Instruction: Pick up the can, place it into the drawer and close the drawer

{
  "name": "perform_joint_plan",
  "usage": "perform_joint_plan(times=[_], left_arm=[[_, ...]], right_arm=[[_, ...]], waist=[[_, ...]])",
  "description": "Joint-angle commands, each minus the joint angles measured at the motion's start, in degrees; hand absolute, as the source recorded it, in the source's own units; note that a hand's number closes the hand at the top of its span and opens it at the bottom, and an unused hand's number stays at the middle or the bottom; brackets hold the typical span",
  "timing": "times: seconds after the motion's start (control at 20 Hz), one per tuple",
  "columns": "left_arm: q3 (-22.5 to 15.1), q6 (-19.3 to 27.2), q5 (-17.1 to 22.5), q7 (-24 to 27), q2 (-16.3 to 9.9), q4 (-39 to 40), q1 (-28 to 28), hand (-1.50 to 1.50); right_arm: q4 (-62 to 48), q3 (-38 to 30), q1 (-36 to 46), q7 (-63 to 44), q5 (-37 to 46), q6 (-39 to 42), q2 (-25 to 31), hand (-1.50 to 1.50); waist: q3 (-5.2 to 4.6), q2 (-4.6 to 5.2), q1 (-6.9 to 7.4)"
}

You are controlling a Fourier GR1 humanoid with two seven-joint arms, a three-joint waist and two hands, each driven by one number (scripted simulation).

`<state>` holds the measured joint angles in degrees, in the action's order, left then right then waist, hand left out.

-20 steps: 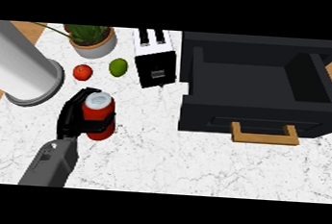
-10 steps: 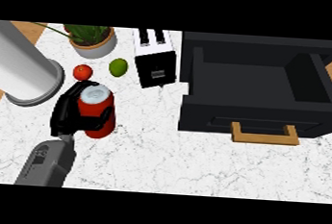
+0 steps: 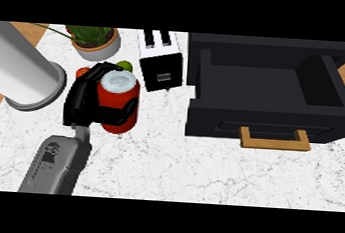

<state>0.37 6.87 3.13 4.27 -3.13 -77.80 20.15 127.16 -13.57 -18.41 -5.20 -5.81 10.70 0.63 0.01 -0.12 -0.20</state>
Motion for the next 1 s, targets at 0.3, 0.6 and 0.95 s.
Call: perform_joint_plan(times=[0.3,0.6,0.95], left_arm=[[-7.19,9.63,-2.98,-16.80,3.09,-1.52,17.09,1.50],[-9.75,14.99,-4.24,-18.48,3.12,4.06,27.67,1.50],[-10.44,18.76,-0.99,-20.81,3.13,13.52,41.42,1.50]], right_arm=[[-0.85,-2.85,0.99,-1.92,-2.83,2.00,2.02,-1.50],[-0.64,-2.95,1.22,-0.54,-2.11,1.65,0.70,-1.50],[-2.89,-4.01,5.28,-3.29,-2.78,0.46,3.16,-1.50]], waist=[[0.01,0.08,-0.39],[0.01,0.18,-0.74],[0.02,0.30,-1.02]])
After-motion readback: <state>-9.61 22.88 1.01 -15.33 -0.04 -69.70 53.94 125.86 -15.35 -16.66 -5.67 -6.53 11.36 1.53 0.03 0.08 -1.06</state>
